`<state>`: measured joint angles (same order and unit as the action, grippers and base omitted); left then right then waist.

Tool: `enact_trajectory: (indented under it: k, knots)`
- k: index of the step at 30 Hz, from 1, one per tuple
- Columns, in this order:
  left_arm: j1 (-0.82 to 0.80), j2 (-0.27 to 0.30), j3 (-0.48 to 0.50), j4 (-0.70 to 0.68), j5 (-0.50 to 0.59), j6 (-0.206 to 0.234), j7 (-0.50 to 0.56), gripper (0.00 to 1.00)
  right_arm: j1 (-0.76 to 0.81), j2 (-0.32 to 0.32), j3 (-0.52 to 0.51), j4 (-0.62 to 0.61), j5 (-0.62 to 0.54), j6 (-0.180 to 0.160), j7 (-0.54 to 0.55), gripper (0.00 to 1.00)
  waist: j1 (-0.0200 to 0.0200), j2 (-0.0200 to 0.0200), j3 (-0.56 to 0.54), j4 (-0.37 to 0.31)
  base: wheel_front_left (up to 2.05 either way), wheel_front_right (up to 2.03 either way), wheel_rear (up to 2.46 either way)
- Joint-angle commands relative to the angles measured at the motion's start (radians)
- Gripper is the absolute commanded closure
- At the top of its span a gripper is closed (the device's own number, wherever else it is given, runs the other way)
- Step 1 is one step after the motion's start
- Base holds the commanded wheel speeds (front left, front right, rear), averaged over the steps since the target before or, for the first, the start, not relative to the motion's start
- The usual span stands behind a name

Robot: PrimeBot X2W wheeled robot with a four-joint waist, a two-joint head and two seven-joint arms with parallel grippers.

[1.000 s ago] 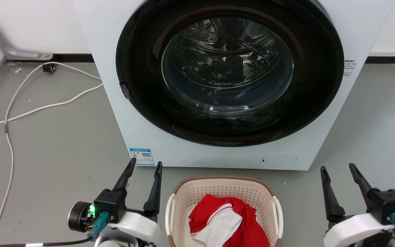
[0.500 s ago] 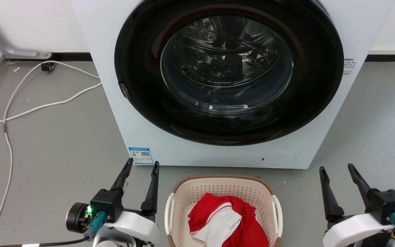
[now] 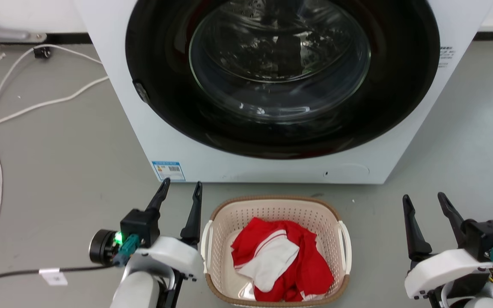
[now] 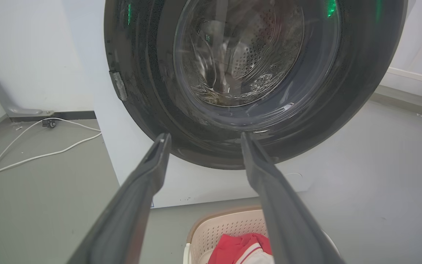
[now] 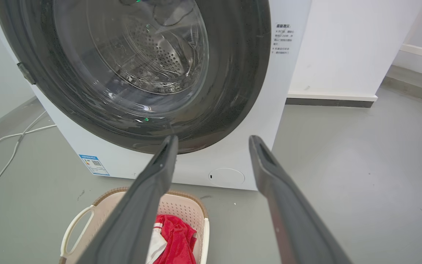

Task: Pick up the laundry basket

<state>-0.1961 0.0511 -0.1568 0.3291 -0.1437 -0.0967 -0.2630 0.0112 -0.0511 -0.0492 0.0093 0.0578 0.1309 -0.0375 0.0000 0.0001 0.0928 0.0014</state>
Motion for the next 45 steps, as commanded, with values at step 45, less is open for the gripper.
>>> enact_trajectory:
  k: [45]
  knots:
    - [-0.632, 0.166, -0.252, 0.746, -0.350, -0.034, 0.108, 0.00, -0.756, 0.001, 0.283, 0.998, 0.182, 0.000, -0.213, 0.00, 0.0000, -0.0001, 0.658, -0.118, 0.00, 0.00, 0.00]
